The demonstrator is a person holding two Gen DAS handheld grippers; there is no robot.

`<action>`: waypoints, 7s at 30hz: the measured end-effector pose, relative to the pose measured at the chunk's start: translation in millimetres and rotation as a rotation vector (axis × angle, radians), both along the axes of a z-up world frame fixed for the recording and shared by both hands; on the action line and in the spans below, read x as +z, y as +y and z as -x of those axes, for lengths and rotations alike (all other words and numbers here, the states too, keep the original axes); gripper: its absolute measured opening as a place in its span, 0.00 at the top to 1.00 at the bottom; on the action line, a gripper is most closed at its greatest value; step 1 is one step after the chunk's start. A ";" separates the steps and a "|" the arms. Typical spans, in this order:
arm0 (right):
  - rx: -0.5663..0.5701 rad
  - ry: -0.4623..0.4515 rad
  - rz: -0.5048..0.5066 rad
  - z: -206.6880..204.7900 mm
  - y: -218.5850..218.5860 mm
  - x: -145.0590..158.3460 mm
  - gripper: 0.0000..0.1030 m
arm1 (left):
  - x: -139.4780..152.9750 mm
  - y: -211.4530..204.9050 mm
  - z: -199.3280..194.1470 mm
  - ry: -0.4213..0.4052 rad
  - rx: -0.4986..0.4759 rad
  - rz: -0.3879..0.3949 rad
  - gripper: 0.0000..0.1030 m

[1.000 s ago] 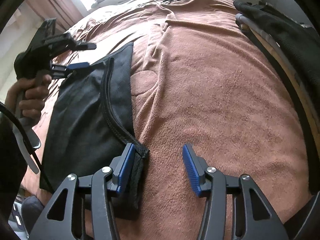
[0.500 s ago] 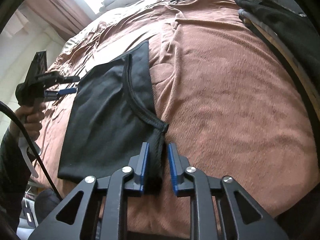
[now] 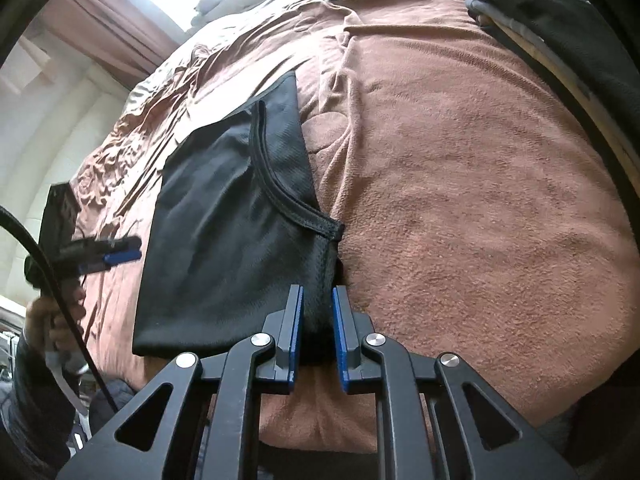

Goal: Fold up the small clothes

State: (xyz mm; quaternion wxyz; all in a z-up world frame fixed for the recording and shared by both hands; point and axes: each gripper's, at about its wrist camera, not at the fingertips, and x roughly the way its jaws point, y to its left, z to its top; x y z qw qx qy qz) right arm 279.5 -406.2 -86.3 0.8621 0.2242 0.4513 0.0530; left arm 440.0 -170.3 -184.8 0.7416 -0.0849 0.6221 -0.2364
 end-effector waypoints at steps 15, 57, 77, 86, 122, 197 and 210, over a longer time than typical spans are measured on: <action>-0.056 0.032 -0.089 4.5 -3.3 -4.5 0.89 | -8.1 -1.0 66.7 0.071 -0.040 0.014 0.47; -0.092 -0.006 -0.040 27.9 1.7 3.9 0.54 | -0.4 37.0 83.8 0.095 -0.014 0.106 0.36; -0.036 0.038 -0.114 15.6 12.2 -16.3 0.91 | -19.6 41.8 91.3 0.219 0.024 0.179 0.92; 0.078 0.053 -0.117 17.2 37.2 -21.7 0.92 | -9.0 65.8 88.4 0.183 0.002 0.141 0.92; 0.116 0.004 -0.234 -117.4 15.1 -31.6 0.29 | -16.0 62.8 3.1 0.078 0.116 0.194 0.47; 0.274 -0.289 0.175 -7.9 122.4 162.2 0.92 | 192.6 72.5 24.0 -0.376 0.106 0.364 0.88; 0.350 -0.387 0.201 79.4 164.3 222.1 0.92 | 269.0 119.1 94.8 -0.492 0.141 0.368 0.89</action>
